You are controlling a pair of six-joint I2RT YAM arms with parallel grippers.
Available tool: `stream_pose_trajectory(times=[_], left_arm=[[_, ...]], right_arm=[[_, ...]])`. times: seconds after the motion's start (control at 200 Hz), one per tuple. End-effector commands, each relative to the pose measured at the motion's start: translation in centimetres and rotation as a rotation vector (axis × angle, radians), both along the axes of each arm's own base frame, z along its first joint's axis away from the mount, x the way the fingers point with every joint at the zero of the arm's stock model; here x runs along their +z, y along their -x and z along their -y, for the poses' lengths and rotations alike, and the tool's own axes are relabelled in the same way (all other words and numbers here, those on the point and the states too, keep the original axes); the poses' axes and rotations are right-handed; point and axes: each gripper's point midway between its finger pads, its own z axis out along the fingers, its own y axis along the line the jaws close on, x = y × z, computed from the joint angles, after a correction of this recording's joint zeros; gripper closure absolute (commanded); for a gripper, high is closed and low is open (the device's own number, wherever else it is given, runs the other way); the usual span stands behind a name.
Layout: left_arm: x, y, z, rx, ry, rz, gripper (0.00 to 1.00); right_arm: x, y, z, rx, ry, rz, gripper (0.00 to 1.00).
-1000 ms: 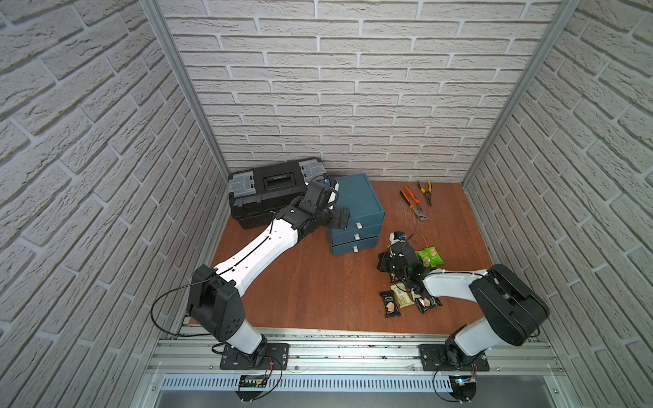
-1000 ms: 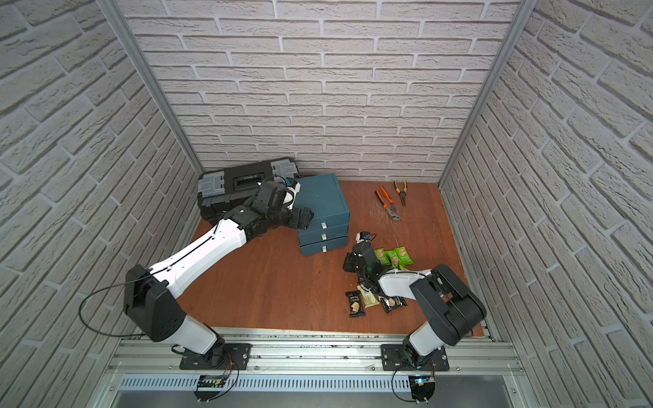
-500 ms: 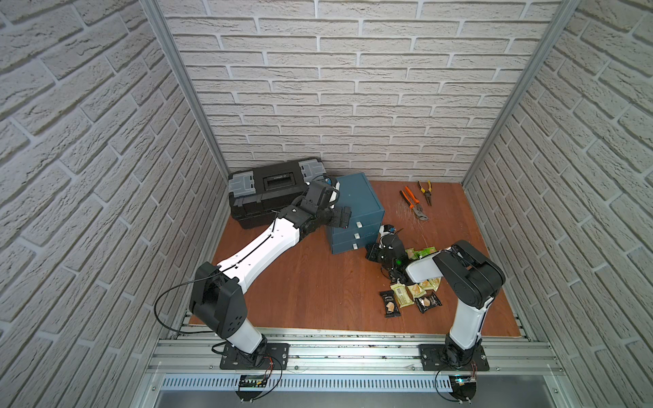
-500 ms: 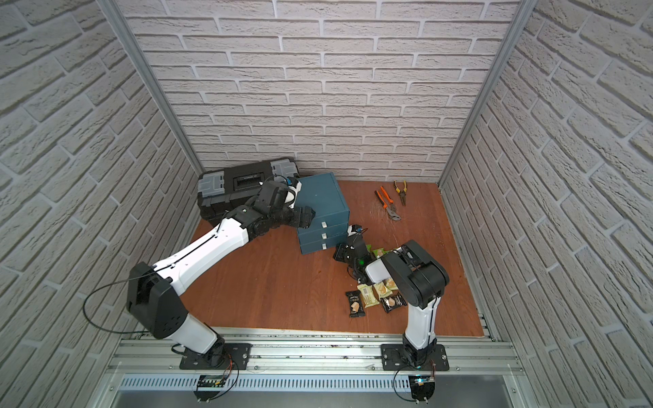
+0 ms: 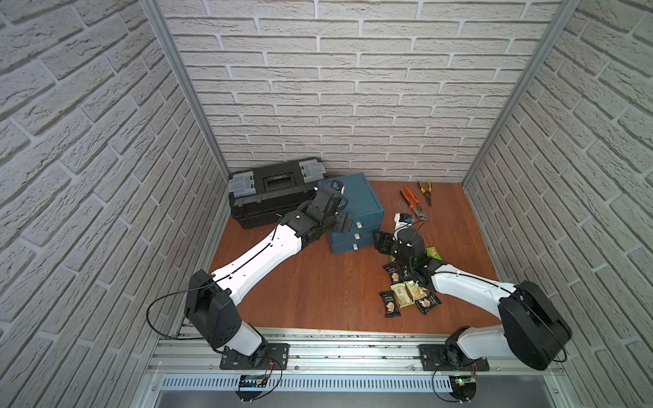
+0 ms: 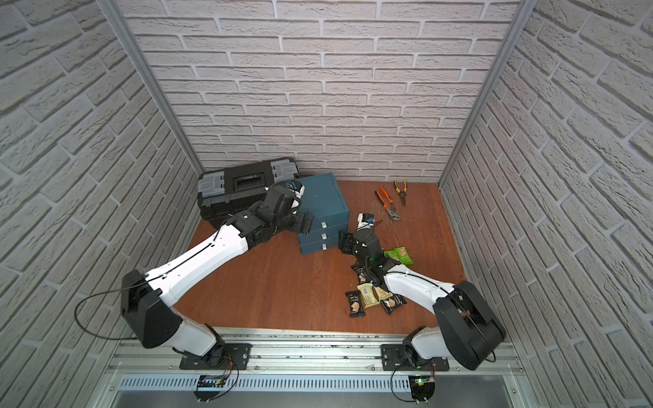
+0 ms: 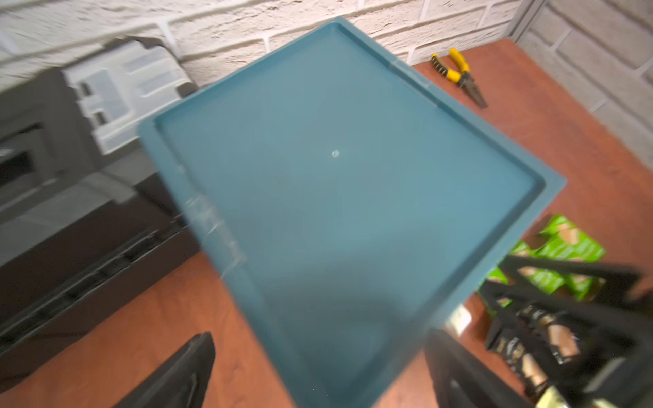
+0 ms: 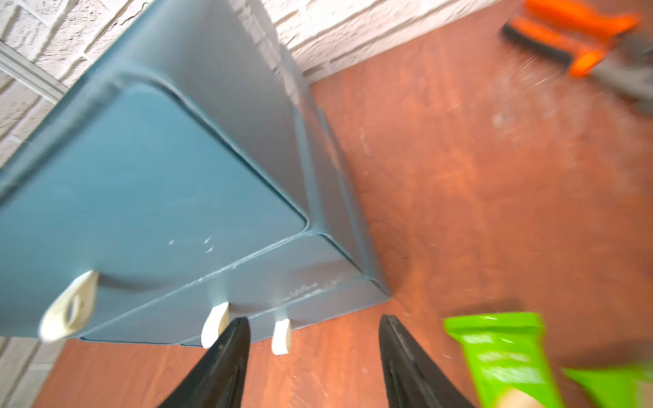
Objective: Take the cookies out of the drawer
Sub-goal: Close the drawer in the storage box, then reset both arms
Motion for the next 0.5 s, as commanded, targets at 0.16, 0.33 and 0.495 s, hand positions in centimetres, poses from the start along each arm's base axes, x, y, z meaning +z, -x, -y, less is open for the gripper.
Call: stream_pose_trajectory(times=[0.16, 0.33, 0.495], left_arm=[[3.7, 2.0, -11.9, 0.272, -0.208, 0.366, 0.01], [0.3, 3.2, -19.1, 0.44, -0.154, 0.426, 0.01], [-4.2, 3.5, -23.5, 0.528, -0.135, 0.468, 0.01]], right_arm=[[1.2, 4.7, 12.3, -0.38, 0.553, -0.045, 0.0], [2.2, 5.1, 15.5, -0.414, 0.756, -0.004, 0.0], [2.0, 3.6, 14.6, -0.296, 0.795, 0.175, 0.0]])
